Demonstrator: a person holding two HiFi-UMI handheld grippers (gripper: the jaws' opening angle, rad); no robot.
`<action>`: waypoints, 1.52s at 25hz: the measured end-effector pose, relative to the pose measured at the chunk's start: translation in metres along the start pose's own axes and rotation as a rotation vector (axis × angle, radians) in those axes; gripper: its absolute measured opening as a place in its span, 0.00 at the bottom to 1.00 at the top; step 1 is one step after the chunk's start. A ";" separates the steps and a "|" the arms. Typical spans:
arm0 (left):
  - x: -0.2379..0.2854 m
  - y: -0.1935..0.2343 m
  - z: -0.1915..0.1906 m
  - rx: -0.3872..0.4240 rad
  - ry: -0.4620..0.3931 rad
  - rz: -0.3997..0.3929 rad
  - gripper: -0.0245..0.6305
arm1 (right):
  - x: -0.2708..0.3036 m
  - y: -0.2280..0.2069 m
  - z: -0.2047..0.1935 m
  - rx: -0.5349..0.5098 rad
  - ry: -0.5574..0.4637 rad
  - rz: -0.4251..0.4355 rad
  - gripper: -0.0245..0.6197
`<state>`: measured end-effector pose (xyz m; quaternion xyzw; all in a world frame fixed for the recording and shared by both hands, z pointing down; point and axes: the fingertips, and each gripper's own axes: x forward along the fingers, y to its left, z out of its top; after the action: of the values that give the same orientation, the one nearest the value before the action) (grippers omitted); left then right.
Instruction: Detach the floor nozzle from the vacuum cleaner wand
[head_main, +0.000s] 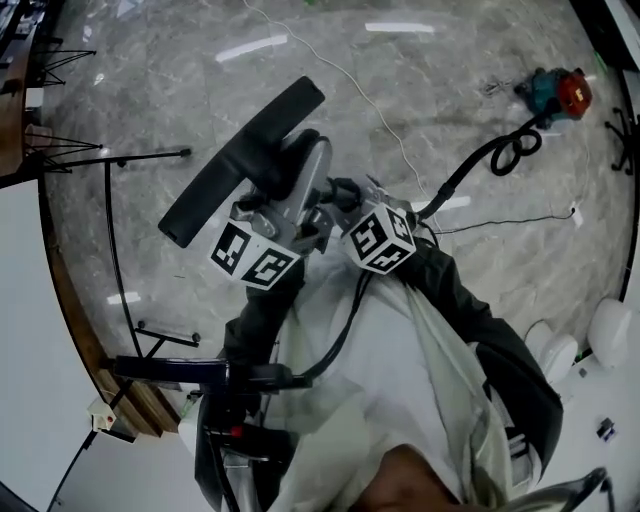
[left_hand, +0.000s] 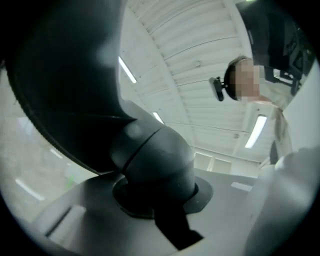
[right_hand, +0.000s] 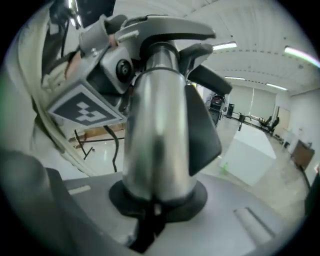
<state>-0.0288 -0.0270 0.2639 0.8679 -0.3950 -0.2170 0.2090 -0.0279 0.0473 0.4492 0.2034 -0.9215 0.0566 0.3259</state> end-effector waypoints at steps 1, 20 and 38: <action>-0.002 0.011 0.000 -0.014 -0.004 0.065 0.15 | 0.005 -0.003 -0.001 -0.008 0.016 -0.029 0.10; 0.001 -0.003 -0.011 -0.008 -0.021 -0.043 0.15 | 0.000 0.004 -0.011 0.006 -0.003 0.071 0.11; -0.004 -0.072 0.007 0.017 -0.062 -0.558 0.15 | -0.038 0.037 0.007 -0.029 -0.070 0.512 0.10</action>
<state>0.0077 0.0176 0.2205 0.9377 -0.1486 -0.2896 0.1217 -0.0203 0.0927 0.4208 -0.0394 -0.9544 0.1170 0.2718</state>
